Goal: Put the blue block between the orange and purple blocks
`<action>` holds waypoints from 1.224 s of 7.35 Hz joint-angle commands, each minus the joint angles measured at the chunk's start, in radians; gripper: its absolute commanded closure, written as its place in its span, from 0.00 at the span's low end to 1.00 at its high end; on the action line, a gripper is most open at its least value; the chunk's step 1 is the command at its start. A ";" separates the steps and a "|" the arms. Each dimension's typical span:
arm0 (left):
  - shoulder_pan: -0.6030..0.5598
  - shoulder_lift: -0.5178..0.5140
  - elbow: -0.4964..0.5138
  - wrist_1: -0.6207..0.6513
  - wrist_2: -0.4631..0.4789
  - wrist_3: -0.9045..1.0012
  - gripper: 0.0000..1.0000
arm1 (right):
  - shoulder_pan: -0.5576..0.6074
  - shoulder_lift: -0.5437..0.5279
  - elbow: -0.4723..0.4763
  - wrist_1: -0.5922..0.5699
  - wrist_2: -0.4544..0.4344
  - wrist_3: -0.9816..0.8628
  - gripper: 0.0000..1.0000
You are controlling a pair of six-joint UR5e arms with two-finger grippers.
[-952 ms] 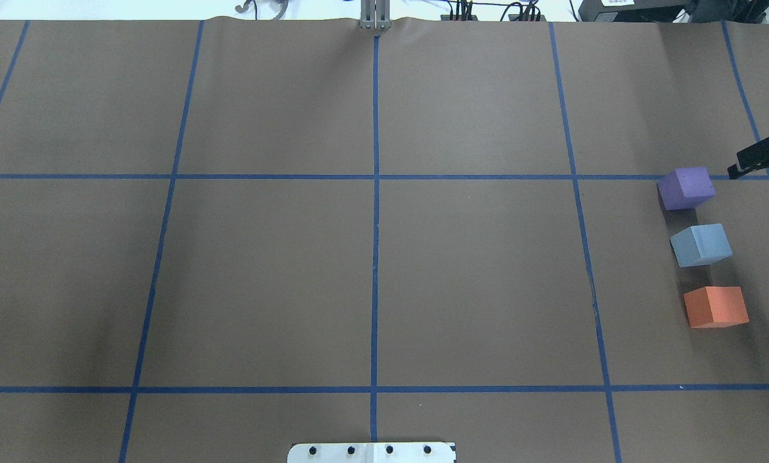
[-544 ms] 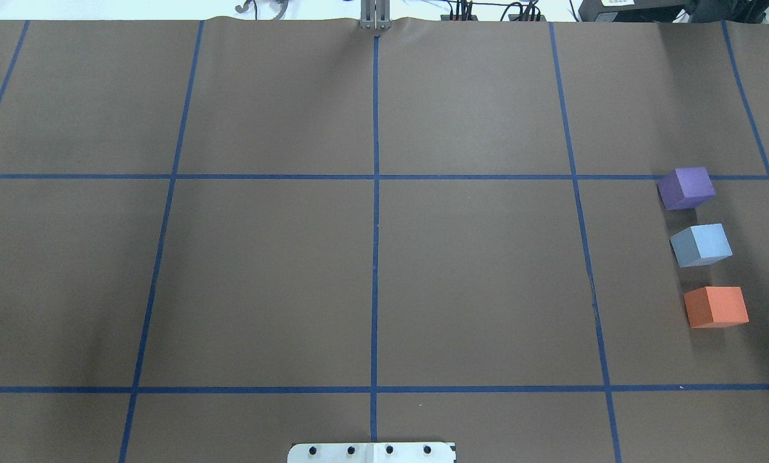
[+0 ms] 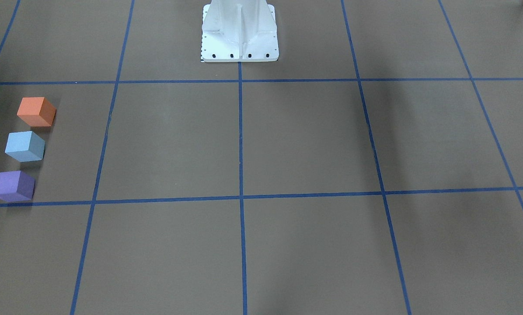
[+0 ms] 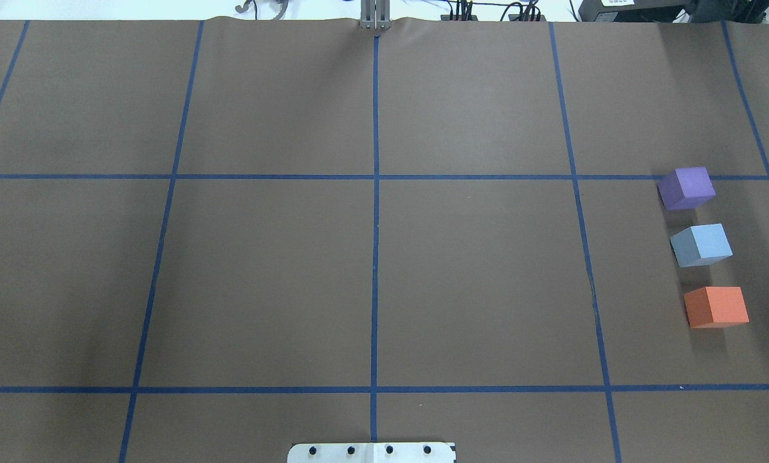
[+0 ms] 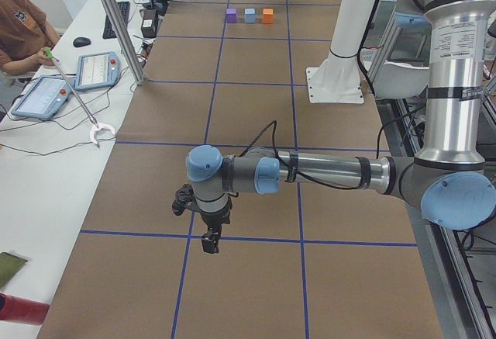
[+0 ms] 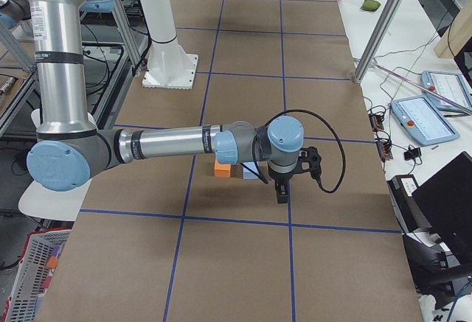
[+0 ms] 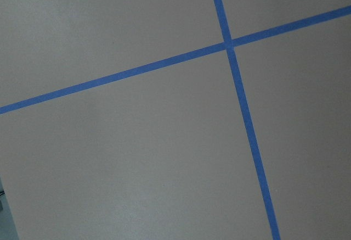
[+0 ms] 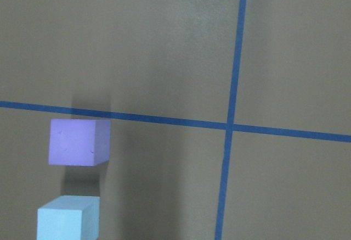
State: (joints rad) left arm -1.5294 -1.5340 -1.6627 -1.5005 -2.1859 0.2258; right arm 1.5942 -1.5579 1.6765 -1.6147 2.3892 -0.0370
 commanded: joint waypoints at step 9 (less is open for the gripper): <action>-0.011 0.000 -0.003 0.000 -0.003 0.000 0.00 | 0.069 -0.110 -0.015 0.015 -0.015 -0.211 0.00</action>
State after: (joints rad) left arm -1.5331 -1.5340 -1.6668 -1.4998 -2.1867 0.2249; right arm 1.6628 -1.6664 1.6693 -1.5996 2.3753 -0.2488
